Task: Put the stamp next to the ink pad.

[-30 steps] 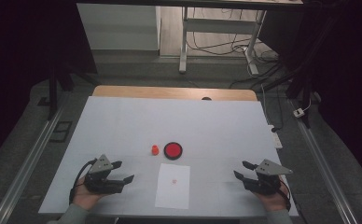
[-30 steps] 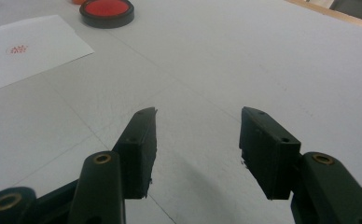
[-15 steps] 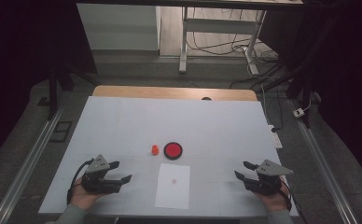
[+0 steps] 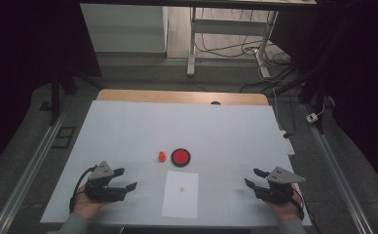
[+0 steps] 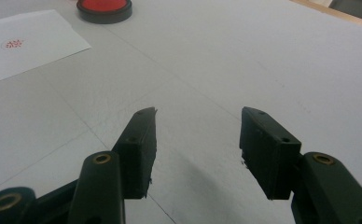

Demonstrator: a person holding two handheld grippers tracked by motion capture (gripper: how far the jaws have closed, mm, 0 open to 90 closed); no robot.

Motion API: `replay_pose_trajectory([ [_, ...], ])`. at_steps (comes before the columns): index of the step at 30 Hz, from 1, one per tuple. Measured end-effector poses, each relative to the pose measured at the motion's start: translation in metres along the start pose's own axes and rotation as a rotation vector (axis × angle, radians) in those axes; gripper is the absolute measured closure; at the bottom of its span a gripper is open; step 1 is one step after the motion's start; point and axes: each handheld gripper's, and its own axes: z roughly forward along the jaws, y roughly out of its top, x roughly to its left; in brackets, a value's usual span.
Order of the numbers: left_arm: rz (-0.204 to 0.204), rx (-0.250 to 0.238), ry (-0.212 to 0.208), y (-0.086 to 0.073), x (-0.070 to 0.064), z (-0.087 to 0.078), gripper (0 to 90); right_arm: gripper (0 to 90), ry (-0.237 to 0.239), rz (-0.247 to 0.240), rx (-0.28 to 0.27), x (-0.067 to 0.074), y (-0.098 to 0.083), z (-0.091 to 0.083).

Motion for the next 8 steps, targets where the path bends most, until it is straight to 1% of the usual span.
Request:
replay_pose_trajectory([
  [8, 0.002, 0.004, -0.001, 0.0001, 0.0004, 0.0006, 25.3, 45.5, -0.002, 0.001, -0.001, -0.0005, 0.0000, 0.0000],
])
